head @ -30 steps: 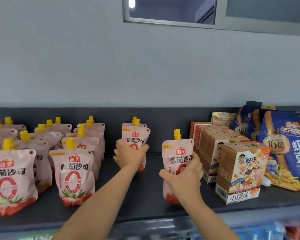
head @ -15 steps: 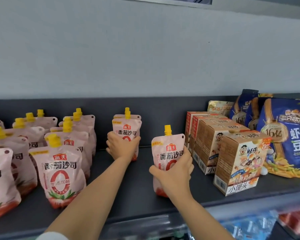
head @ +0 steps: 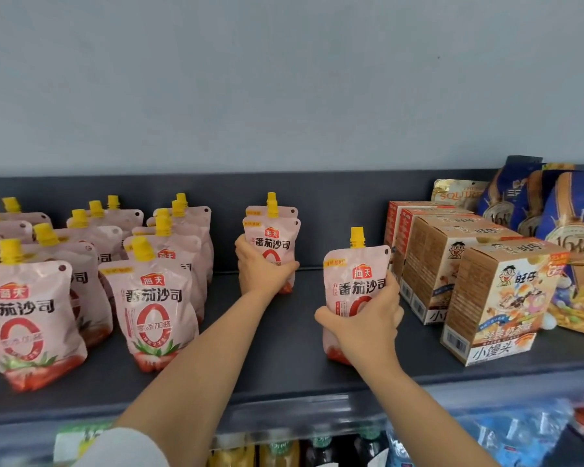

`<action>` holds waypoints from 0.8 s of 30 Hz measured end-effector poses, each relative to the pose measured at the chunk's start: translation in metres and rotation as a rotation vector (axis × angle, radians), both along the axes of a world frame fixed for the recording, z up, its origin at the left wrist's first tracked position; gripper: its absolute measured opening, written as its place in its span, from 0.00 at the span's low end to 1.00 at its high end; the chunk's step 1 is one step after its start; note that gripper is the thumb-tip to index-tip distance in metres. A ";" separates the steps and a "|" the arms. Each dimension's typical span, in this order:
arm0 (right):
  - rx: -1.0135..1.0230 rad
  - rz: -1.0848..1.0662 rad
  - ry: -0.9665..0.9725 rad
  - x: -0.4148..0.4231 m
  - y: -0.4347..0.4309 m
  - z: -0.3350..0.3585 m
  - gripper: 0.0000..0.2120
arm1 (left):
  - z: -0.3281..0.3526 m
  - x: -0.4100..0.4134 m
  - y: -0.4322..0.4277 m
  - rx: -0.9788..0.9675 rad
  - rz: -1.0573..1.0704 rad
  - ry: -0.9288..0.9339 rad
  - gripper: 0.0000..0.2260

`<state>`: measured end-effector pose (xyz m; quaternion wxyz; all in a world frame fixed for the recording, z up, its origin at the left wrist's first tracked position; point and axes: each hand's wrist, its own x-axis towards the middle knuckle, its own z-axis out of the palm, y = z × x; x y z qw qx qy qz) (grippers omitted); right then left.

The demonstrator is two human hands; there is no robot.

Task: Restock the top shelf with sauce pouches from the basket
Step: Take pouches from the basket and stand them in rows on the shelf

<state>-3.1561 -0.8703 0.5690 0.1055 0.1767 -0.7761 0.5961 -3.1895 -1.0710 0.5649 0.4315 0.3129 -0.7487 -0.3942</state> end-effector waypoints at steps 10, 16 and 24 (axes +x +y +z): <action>-0.036 0.023 -0.050 -0.008 0.000 -0.007 0.44 | -0.004 -0.009 -0.004 0.046 -0.011 0.006 0.39; -0.052 0.027 -0.033 -0.008 0.003 -0.011 0.39 | -0.004 -0.017 -0.001 0.020 0.074 0.004 0.38; -0.040 0.030 -0.021 -0.006 0.003 -0.011 0.40 | 0.007 -0.011 0.011 0.065 0.149 -0.130 0.45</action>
